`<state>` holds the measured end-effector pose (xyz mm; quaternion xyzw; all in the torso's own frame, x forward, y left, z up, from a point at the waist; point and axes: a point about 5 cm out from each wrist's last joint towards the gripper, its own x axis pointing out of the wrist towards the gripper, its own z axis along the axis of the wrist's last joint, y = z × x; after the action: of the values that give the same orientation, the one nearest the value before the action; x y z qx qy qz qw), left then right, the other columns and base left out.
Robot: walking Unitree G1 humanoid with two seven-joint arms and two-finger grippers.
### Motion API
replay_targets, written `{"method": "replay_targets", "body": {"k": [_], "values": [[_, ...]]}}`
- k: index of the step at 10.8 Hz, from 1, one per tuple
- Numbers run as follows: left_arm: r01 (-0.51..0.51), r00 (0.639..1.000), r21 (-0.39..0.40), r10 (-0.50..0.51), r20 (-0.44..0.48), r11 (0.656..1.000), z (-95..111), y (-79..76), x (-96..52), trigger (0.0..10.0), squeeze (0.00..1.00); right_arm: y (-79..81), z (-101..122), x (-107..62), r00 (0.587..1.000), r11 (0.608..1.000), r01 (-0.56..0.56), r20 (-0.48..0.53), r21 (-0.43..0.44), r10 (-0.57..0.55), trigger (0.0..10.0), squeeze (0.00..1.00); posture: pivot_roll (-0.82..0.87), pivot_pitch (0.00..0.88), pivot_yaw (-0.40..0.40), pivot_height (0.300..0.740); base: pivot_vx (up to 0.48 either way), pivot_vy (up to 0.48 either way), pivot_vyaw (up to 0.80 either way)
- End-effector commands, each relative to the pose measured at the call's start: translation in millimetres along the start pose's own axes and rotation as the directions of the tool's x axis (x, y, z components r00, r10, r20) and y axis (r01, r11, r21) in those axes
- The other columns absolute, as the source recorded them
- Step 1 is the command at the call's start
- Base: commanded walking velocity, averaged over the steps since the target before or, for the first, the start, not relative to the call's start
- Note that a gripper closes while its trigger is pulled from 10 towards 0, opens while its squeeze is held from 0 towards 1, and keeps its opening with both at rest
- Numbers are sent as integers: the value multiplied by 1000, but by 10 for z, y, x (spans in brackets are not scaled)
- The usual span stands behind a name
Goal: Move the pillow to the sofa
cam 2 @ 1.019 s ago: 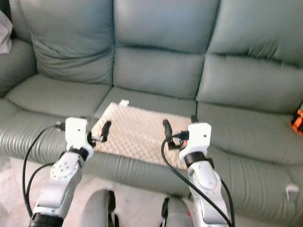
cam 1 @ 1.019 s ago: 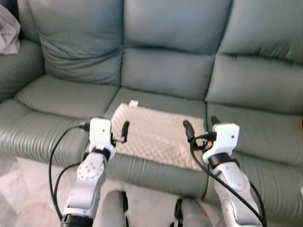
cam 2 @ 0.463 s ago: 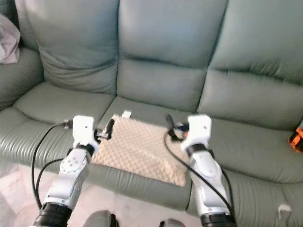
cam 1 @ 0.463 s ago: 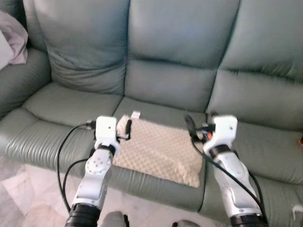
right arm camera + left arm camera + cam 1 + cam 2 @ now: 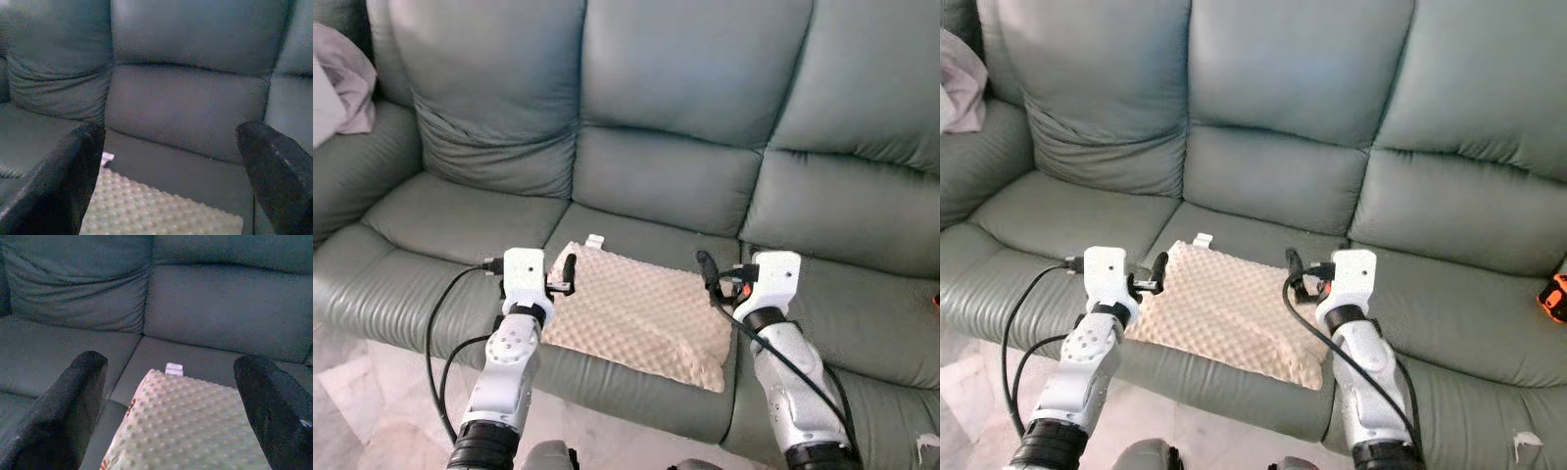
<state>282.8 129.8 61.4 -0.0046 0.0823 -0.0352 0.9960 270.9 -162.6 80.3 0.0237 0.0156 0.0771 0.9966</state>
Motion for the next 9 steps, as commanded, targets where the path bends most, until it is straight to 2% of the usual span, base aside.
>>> {"method": "replay_targets", "body": {"k": [1,7,9], "values": [[1,1000,4,-1,7,1000,18,8,19,10000,0,24,-19,21,1000,1000,-13,-5,3,13,10000,0,-36,0,-2,740,0,379,0],[6,1000,2,-6,6,1000,15,-17,32,10000,0,56,-24,43,999,999,-42,7,-14,42,10000,0,-34,0,0,740,0,472,0],[20,1000,7,-20,2,1000,12,-52,41,10000,0,90,-9,63,998,998,-62,16,-34,62,10000,0,-34,0,3,740,0,480,800]]}}
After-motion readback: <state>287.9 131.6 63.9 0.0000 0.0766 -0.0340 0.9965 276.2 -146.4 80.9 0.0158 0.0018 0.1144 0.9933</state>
